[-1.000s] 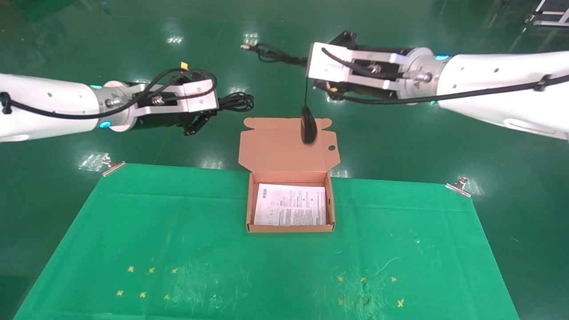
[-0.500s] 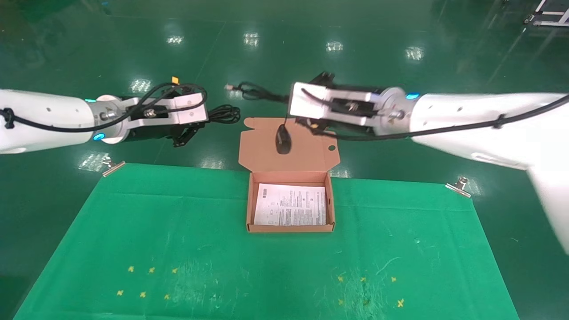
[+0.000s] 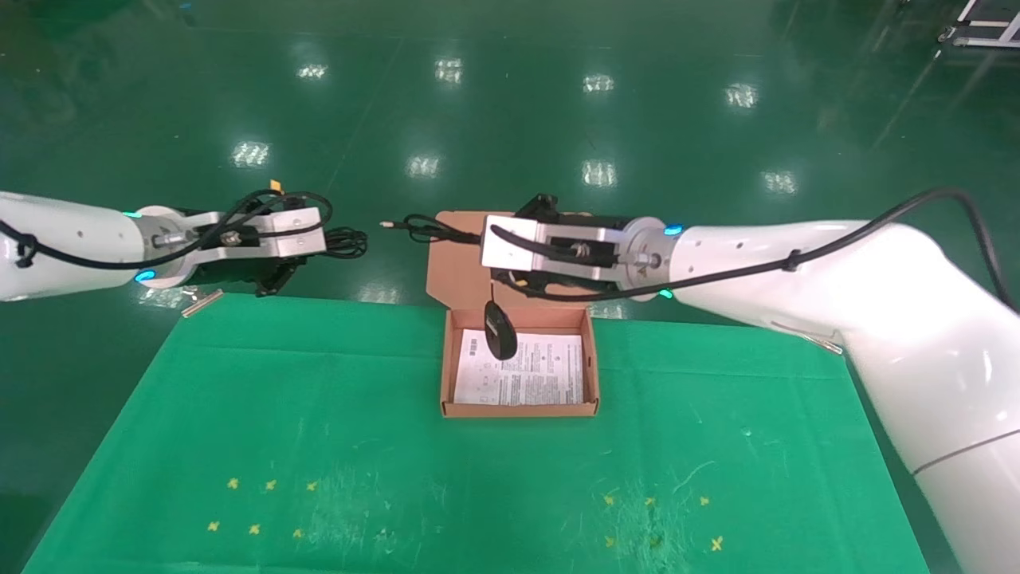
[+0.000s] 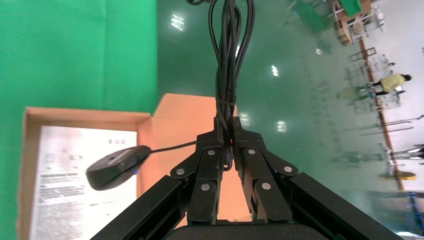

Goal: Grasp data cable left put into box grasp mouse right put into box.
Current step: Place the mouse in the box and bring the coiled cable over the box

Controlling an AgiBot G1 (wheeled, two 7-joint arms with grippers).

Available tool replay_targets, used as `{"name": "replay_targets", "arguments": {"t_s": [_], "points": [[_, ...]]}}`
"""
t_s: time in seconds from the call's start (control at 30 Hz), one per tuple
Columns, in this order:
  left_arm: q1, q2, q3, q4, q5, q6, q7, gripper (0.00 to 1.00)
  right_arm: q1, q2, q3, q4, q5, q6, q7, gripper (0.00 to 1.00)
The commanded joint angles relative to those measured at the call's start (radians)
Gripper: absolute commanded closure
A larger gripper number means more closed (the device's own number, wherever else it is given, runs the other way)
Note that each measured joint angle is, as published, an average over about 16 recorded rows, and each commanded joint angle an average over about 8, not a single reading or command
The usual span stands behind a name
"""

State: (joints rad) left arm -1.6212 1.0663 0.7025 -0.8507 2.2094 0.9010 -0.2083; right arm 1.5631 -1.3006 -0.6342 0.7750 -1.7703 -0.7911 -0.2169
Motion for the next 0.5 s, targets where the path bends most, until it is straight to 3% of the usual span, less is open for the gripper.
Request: {"name": "replay_targets", "arguments": {"t_s": [0.03,0.5], "points": [[0.003,-0.002,0.006,0.002,0.023,0.002,-0.02,1.0,-0.007,-0.01,0.001,-0.017,0.012,-0.002,-0.013,1.0],[0.013,-0.008,0.009,-0.034,0.049,0.012,-0.06,1.0,-0.021,-0.045,-0.01,-0.269,0.05,0.03,-0.007,1.0]]}}
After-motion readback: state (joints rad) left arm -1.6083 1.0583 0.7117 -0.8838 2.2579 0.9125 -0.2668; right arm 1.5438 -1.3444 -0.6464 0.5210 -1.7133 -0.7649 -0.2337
